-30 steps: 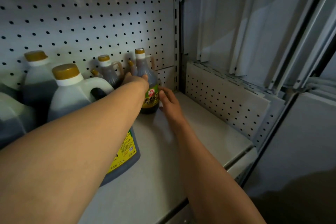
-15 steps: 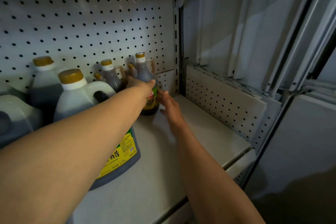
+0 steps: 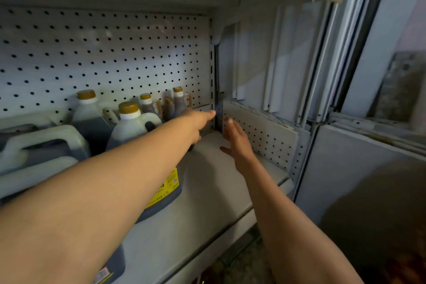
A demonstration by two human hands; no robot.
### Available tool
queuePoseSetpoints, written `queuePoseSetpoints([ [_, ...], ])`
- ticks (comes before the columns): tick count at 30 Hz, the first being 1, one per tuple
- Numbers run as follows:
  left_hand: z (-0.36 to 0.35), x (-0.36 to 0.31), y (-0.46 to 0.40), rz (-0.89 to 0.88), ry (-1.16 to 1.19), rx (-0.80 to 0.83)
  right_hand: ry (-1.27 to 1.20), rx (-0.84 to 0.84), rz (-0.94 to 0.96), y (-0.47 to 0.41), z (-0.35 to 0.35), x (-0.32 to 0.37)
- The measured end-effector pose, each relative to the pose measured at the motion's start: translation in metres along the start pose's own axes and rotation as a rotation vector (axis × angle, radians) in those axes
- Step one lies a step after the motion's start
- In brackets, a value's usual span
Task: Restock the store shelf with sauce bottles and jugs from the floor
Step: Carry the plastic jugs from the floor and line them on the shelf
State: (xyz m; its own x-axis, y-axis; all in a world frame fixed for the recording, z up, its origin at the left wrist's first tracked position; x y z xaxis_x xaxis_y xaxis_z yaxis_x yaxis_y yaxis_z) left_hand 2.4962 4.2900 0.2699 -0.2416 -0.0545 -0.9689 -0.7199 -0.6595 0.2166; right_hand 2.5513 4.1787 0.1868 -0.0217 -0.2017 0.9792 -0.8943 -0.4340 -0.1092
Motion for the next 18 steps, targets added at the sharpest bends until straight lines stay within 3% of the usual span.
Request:
queuePoseSetpoints([
  [8,0.029,0.011,0.089,-0.117,-0.111,0.172,0.243,-0.143,0.149,0.116,0.008,0.053],
  [18,0.147,0.055,0.232,-0.611,-0.566,0.274,0.763,-0.438,0.223,0.335,-0.016,0.093],
])
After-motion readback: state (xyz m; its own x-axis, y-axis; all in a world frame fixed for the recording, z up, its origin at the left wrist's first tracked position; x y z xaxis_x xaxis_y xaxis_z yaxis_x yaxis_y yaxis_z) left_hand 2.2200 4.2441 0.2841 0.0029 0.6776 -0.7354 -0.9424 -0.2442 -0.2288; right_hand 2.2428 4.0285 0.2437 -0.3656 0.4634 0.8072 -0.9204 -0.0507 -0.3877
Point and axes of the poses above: each hand's wrist, its own y-axis away from the middle knuckle, its own z-axis out of the back of the hand, x = y × z, the point moved 1 cm from there along -y, towards the middle knuckle, and after that the axes turned 2 degrees about -y, right-handed, at the moved point
